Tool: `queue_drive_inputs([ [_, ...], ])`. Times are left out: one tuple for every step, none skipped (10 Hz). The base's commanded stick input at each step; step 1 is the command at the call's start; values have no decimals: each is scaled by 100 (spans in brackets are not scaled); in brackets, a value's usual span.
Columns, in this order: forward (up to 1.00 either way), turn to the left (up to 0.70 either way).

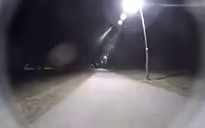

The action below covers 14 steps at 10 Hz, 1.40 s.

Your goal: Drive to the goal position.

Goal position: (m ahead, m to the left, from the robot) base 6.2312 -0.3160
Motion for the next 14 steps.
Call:
queue_drive_inputs([
  [100,0],
  [100,0],
  [100,0],
  [100,0],
  [100,0],
  [100,0],
  [100,0],
  [100,0],
  [100,0],
  [100,0],
  [100,0],
  [100,0],
  [100,0],
  [100,0],
])
